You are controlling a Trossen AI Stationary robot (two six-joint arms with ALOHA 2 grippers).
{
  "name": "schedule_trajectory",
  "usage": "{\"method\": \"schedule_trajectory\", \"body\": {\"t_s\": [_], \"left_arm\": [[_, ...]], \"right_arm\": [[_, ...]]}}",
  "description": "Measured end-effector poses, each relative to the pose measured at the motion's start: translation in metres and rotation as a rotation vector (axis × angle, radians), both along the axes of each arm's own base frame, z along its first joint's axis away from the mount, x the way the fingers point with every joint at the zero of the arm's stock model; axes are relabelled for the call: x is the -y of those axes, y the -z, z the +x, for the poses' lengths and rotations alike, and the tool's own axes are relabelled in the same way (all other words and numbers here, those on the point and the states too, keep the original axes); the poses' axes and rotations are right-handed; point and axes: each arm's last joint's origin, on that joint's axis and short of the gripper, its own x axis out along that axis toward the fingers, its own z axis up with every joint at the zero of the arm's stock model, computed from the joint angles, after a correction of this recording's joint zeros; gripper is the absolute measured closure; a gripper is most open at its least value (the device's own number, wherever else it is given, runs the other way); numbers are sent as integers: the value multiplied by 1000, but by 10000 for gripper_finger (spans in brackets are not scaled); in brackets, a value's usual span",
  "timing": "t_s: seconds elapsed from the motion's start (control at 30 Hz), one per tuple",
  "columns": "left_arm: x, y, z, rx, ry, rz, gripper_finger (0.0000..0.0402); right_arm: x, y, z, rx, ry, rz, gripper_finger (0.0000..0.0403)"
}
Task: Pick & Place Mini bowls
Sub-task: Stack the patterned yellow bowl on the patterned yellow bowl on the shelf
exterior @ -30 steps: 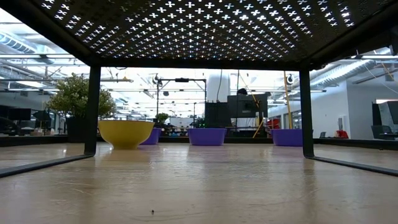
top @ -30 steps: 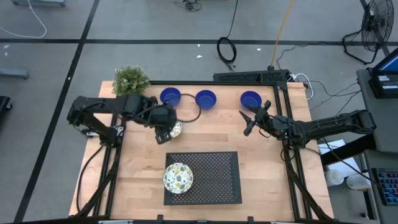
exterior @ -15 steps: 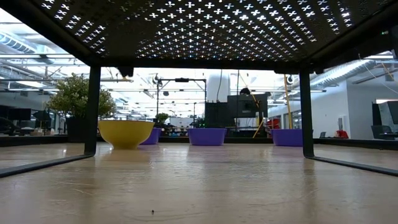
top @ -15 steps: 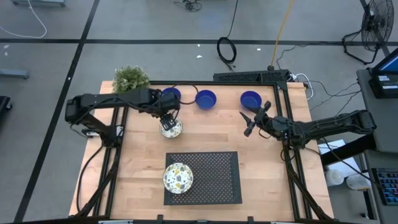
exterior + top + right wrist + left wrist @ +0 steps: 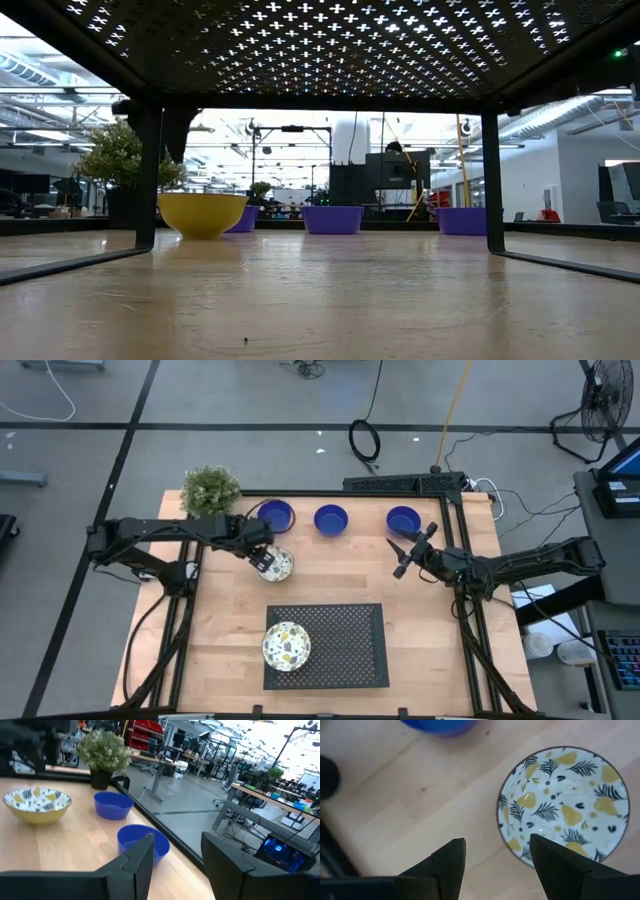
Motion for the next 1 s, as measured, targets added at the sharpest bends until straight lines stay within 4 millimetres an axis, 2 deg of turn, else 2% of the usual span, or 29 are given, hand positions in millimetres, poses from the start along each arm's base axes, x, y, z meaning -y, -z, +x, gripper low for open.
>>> {"method": "schedule_trajectory", "body": {"t_s": [0.37, 0.63, 0.87, 1.0], "left_arm": [[4, 42, -6, 35, -140, -22, 176], [3, 47, -7, 41, -129, -6, 176], [-8, 49, -5, 60, -160, 2, 176], [-15, 54, -2, 73, -159, -51, 176]], "right_arm": [[0, -5, 0, 84, 0, 36, 250], [0, -5, 0, 106, 0, 59, 250], [0, -6, 0, 149, -1, 97, 250], [0, -6, 0, 159, -1, 109, 250]]}}
